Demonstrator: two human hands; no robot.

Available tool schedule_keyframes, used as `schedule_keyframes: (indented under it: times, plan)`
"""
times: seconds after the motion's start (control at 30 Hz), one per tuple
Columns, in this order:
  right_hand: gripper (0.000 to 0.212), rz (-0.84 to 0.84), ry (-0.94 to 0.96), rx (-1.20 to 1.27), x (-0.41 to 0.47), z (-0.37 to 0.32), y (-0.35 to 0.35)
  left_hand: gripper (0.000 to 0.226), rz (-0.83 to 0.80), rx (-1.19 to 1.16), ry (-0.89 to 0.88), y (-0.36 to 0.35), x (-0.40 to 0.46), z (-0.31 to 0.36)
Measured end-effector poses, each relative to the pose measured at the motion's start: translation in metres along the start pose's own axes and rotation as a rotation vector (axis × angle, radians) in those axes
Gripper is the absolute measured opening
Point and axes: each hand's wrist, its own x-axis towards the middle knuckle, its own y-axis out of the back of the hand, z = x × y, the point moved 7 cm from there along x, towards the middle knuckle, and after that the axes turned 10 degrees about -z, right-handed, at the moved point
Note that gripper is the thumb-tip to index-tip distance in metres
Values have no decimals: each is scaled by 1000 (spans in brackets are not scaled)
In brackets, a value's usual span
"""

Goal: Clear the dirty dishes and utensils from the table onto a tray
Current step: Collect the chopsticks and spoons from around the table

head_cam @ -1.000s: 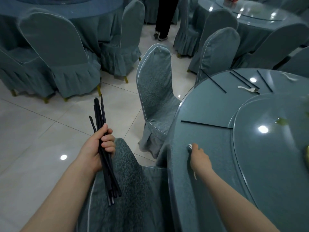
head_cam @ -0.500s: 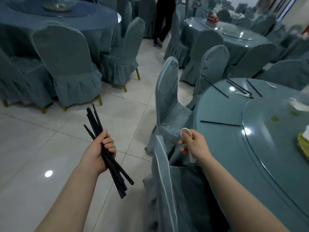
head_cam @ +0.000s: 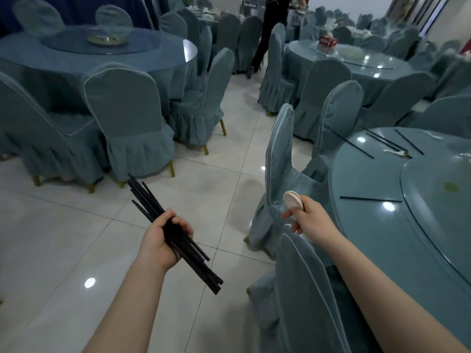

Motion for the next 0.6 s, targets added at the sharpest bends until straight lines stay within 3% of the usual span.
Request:
schedule_keyframes:
  times: [0.2, 0.3, 0.47, 0.53, 0.6]
  plan:
    - [14, 76, -30, 67, 48, 20, 10, 22, -18, 43, 74, -18, 62, 22]
    - [15, 128, -70, -23, 85, 38, 24, 18, -54, 101, 116, -41, 108, 29]
    - [11, 294, -257, -21, 141, 83, 65, 17, -154, 253, 155, -98, 197, 40]
    - [17, 336, -346, -53, 157, 98, 81, 24, -214, 266, 163, -125, 232, 44]
    - [17, 387, -432, -76, 177, 113, 96, 46, -277, 292, 197, -155, 266, 45]
